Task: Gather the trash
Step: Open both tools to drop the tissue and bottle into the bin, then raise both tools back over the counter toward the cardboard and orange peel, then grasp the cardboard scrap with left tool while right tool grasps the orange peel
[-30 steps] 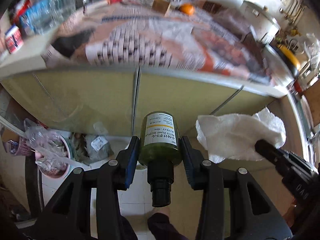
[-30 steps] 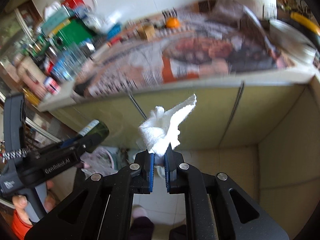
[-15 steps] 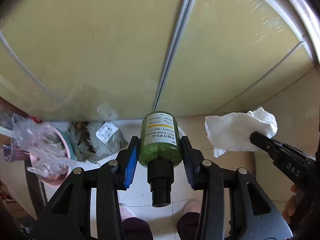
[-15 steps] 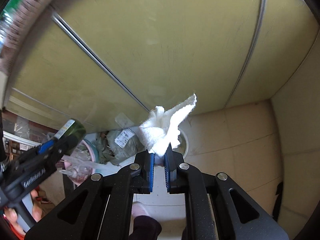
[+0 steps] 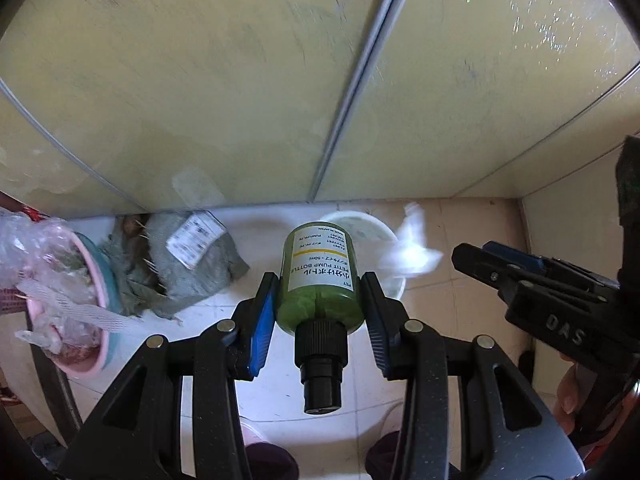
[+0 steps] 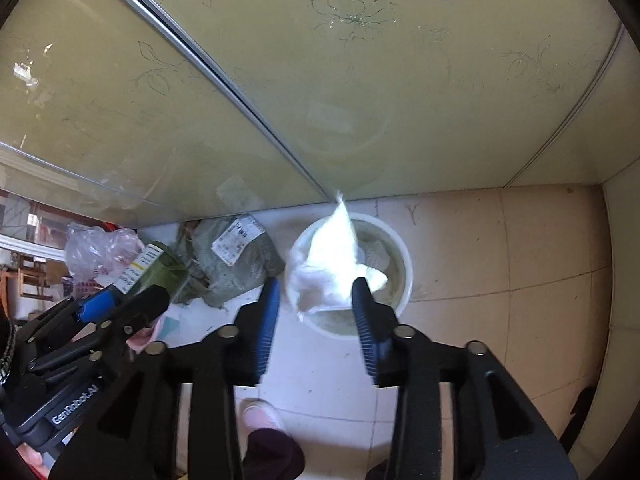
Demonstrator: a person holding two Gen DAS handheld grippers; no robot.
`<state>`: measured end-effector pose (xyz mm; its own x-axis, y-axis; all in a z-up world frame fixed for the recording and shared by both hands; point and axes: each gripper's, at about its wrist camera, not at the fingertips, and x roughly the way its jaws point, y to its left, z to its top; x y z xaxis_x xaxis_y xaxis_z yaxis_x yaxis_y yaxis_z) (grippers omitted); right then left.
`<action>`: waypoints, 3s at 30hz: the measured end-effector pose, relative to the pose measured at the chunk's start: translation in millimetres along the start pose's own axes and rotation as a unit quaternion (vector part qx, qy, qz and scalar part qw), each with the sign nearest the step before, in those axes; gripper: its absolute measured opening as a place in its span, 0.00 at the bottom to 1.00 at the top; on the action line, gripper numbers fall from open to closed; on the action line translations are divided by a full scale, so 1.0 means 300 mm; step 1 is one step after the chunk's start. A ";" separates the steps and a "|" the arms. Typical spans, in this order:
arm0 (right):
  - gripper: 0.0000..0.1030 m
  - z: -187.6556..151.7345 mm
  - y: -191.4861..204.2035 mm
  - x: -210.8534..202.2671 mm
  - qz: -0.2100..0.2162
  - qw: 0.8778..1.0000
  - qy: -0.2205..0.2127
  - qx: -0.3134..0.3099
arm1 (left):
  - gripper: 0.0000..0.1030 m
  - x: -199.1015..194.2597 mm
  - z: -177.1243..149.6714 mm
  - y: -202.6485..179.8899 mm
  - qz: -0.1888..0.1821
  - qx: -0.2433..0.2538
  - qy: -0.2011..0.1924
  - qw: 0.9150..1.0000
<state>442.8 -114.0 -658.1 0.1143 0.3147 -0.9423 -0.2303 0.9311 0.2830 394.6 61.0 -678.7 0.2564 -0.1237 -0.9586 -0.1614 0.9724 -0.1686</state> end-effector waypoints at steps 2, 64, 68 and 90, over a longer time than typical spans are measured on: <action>0.41 -0.004 0.000 -0.013 -0.012 1.000 -0.003 0.001 | 0.40 0.018 0.003 -0.013 -0.009 -0.004 0.005 1.000; 1.00 0.146 0.444 -1.863 -0.076 0.926 -0.353 -0.111 | 0.83 -1.913 0.244 -0.457 0.048 0.026 -0.328 0.943; 1.00 0.229 0.484 -1.831 -0.095 0.926 -0.354 -0.091 | 0.83 -1.885 0.367 -0.389 0.060 0.051 -0.328 0.941; 1.00 0.721 0.315 -1.663 -0.122 0.948 -0.293 0.012 | 0.83 -1.607 0.977 -0.380 0.039 0.098 -0.261 0.959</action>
<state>573.1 -143.0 -122.5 0.6797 0.1310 -0.7217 -0.1060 0.9911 0.0801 568.7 67.7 -130.0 0.7019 0.0179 -0.7121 -0.0305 0.9995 -0.0048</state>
